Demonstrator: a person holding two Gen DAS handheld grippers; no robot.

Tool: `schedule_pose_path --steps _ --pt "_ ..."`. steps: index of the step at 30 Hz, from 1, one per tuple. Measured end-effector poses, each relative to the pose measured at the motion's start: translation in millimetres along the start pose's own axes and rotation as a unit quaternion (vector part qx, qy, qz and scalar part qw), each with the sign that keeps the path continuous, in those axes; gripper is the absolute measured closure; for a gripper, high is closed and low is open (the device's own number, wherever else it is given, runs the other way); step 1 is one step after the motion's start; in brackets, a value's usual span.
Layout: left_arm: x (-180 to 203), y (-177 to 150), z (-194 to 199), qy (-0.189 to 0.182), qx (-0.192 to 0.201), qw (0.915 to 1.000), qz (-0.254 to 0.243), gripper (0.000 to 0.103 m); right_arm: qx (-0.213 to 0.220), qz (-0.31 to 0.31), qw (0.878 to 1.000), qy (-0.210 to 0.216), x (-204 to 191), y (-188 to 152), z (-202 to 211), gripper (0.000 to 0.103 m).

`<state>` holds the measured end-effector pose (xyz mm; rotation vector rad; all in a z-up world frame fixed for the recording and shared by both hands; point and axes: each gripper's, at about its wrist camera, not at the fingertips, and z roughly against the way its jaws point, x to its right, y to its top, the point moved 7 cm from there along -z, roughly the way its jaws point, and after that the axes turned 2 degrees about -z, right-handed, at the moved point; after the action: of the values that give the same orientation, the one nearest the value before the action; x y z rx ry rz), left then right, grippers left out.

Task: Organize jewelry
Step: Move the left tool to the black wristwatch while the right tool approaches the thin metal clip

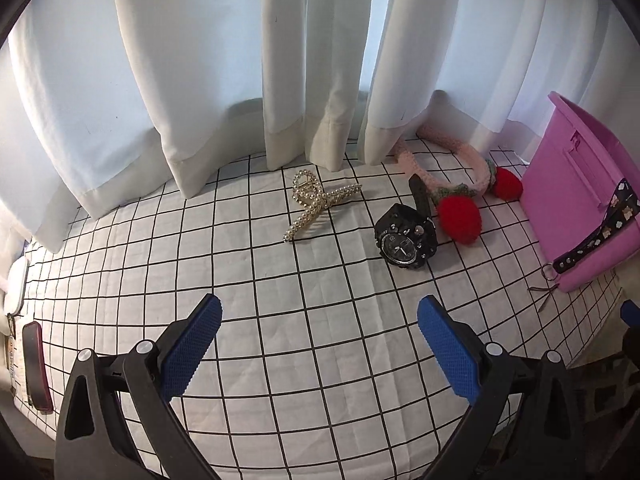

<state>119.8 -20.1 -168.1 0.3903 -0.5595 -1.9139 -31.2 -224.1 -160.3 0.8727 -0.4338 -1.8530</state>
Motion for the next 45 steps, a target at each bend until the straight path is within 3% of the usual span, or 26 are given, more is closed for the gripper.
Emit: schedule_pose_path --steps 5,15,19,26,37,45 --pt "8.7 -0.7 -31.0 -0.016 -0.018 0.9997 0.0 0.006 -0.011 -0.077 0.997 -0.028 23.6 -15.7 -27.8 0.018" --pt "39.4 29.3 -78.4 -0.03 0.022 0.9993 0.004 0.006 0.033 -0.157 0.982 -0.095 70.7 -26.8 -65.8 0.018" --pt "48.3 34.0 -89.3 -0.045 0.032 0.9984 0.005 0.006 0.057 -0.14 0.982 -0.117 71.4 -29.4 -76.9 0.018" --pt "58.7 33.0 -109.3 -0.028 0.057 0.9978 -0.019 0.006 0.066 -0.146 0.977 -0.143 86.5 -28.5 -99.8 0.018" --pt "65.4 35.0 -124.5 -0.037 0.055 0.9977 -0.013 0.006 0.062 -0.101 0.973 -0.199 84.7 -15.5 -120.0 0.018" --pt "64.4 38.9 -142.4 -0.057 0.031 0.9973 0.033 0.006 0.054 -0.078 0.969 -0.23 84.8 -5.1 -135.9 0.018"
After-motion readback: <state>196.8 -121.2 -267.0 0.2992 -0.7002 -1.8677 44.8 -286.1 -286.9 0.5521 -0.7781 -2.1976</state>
